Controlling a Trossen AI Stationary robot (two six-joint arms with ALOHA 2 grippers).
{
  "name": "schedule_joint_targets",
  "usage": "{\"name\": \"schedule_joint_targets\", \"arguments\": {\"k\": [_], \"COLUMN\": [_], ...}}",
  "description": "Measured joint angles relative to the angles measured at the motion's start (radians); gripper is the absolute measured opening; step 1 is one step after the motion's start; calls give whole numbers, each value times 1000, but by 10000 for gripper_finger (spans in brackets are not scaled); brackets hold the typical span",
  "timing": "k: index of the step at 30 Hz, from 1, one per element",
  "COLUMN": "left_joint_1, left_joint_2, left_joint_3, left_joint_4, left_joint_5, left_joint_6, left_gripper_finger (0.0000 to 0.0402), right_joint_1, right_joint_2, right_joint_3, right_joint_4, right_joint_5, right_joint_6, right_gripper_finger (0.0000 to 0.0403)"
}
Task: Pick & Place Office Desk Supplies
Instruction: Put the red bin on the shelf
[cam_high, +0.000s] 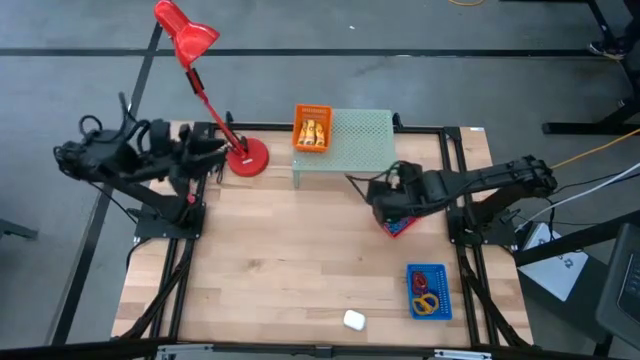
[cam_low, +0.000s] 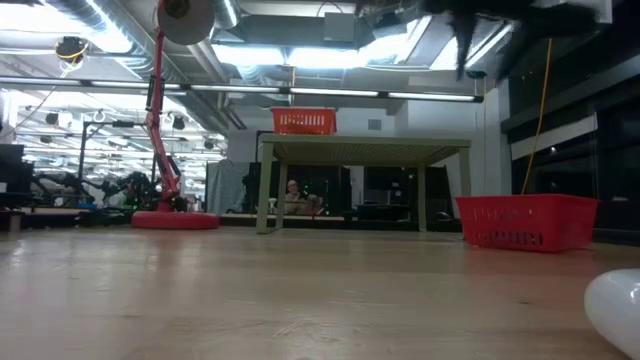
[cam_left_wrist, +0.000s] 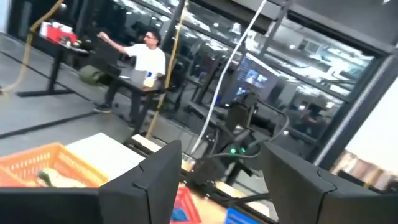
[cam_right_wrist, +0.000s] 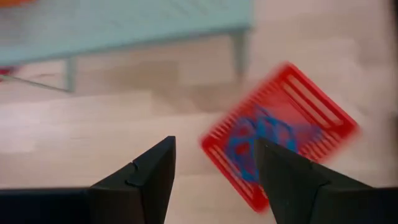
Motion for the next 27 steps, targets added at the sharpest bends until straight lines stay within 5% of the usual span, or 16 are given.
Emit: {"name": "schedule_joint_targets", "arguments": {"k": [7, 11, 21, 27], "left_joint_1": [-35, -34, -34, -34], "left_joint_2": [-102, -129, -229, -296], "left_joint_3": [-156, -175, -178, -176], "left_joint_4": [7, -15, -211, -223], "left_joint_5": [26, 42, 36, -3], "left_joint_6": [-4, 3, -167, -143], "left_gripper_finger": [217, 217, 216, 216], "right_joint_1": [53, 86, 57, 4], "right_joint_2": [2, 2, 7, 7], "right_joint_3": [-118, -253, -354, -357], "right_joint_4": [-82, 44, 125, 118], "right_joint_5": [-228, -356, -339, -332], "right_joint_6": [271, 377, 444, 460], "right_gripper_finger": [217, 217, 217, 217]}}
